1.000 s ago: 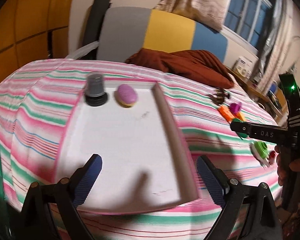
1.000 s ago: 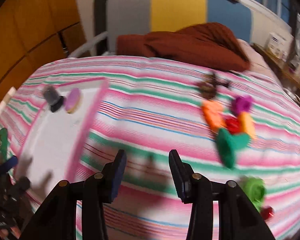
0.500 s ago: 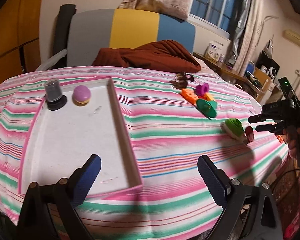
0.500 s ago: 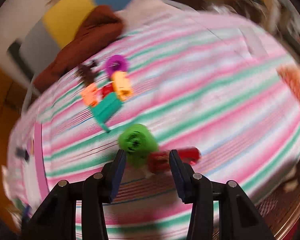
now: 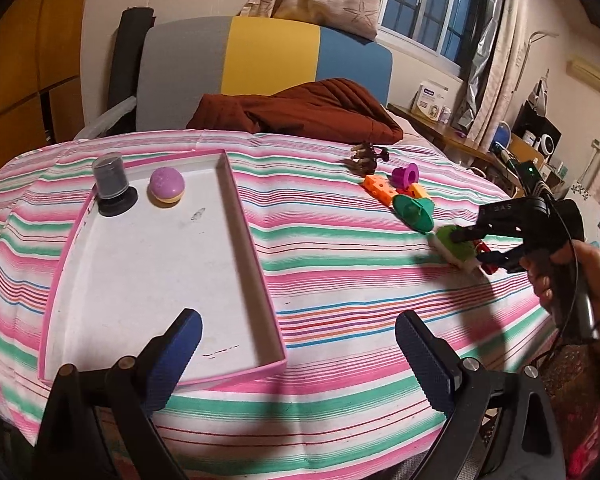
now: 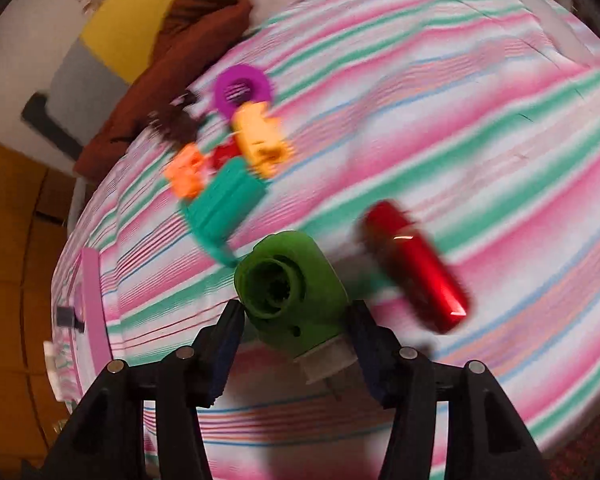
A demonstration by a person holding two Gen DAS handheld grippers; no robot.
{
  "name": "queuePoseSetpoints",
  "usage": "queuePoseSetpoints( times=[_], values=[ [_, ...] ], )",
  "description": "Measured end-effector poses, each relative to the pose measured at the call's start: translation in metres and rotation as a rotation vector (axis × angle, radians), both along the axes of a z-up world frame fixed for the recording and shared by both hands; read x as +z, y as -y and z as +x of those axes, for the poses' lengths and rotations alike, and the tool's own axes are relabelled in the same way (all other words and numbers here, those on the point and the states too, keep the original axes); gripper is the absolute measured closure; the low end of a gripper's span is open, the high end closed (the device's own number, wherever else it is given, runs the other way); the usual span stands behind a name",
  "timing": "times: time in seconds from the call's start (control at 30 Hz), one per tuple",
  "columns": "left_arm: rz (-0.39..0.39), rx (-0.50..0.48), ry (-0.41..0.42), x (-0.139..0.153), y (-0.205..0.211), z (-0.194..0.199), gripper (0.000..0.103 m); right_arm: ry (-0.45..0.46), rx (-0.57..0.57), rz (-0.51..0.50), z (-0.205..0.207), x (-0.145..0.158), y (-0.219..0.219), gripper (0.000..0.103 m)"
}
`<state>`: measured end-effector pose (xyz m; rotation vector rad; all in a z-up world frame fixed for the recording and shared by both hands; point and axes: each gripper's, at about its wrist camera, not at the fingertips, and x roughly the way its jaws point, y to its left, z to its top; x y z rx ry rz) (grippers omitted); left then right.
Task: Organize rigid objects
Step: 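Grasp the red cylindrical tube from the pile with the right gripper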
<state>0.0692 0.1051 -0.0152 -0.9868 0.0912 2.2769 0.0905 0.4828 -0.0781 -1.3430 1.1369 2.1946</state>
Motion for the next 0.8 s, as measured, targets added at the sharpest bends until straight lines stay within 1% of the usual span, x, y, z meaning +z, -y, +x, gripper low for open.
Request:
queuePoseSetpoints(
  times=[0.03, 0.13, 0.17, 0.2, 0.27, 0.3, 0.33, 0.37, 0.4, 0.43, 0.53, 0.57, 0.6, 0.7, 0.8],
  values=[
    [-0.002, 0.003, 0.000, 0.000, 0.000, 0.000, 0.005, -0.011, 0.030, -0.002, -0.005, -0.001, 0.006, 0.048],
    [-0.005, 0.005, 0.004, -0.002, -0.001, 0.000, 0.005, -0.072, 0.222, -0.026, -0.026, -0.001, 0.036, 0.048],
    [-0.007, 0.005, 0.002, -0.002, -0.002, 0.000, 0.005, -0.091, 0.260, -0.019, -0.029, 0.002, 0.043, 0.048],
    [-0.009, 0.002, 0.001, -0.002, -0.003, 0.001, 0.005, -0.119, 0.282, 0.016, -0.030, 0.009, 0.048, 0.048],
    [-0.015, -0.007, -0.005, -0.002, -0.005, 0.003, 0.005, -0.189, 0.274, 0.119, -0.022, 0.028, 0.050, 0.048],
    [-0.017, -0.011, -0.008, -0.002, -0.006, 0.003, 0.005, -0.222, 0.229, 0.214, -0.013, 0.042, 0.048, 0.048],
    [-0.020, -0.015, -0.010, -0.002, -0.007, 0.004, 0.005, -0.233, 0.197, 0.273, -0.007, 0.049, 0.047, 0.048],
    [-0.023, -0.019, -0.010, -0.002, -0.008, 0.004, 0.005, -0.224, 0.141, 0.356, 0.002, 0.057, 0.042, 0.047],
    [-0.025, -0.023, -0.009, -0.002, -0.009, 0.004, 0.005, -0.201, 0.111, 0.385, 0.006, 0.059, 0.038, 0.047],
    [-0.026, -0.026, -0.009, -0.002, -0.010, 0.005, 0.005, -0.159, 0.075, 0.405, 0.008, 0.059, 0.031, 0.047],
    [-0.026, -0.034, -0.005, -0.004, -0.012, 0.004, 0.005, -0.026, 0.032, 0.379, 0.008, 0.051, 0.009, 0.047],
    [-0.022, -0.038, -0.002, -0.004, -0.013, 0.005, 0.005, 0.002, 0.034, 0.372, 0.003, 0.049, 0.007, 0.047],
    [-0.022, -0.041, 0.000, -0.005, -0.014, 0.005, 0.005, 0.061, 0.048, 0.362, -0.001, 0.044, 0.002, 0.047],
    [-0.029, -0.054, -0.002, -0.005, -0.017, 0.008, 0.005, 0.185, 0.093, 0.368, 0.000, 0.029, -0.008, 0.047],
    [-0.034, -0.062, -0.013, -0.003, -0.018, 0.010, 0.005, 0.255, 0.128, 0.371, -0.006, 0.012, -0.010, 0.048]
  ],
)
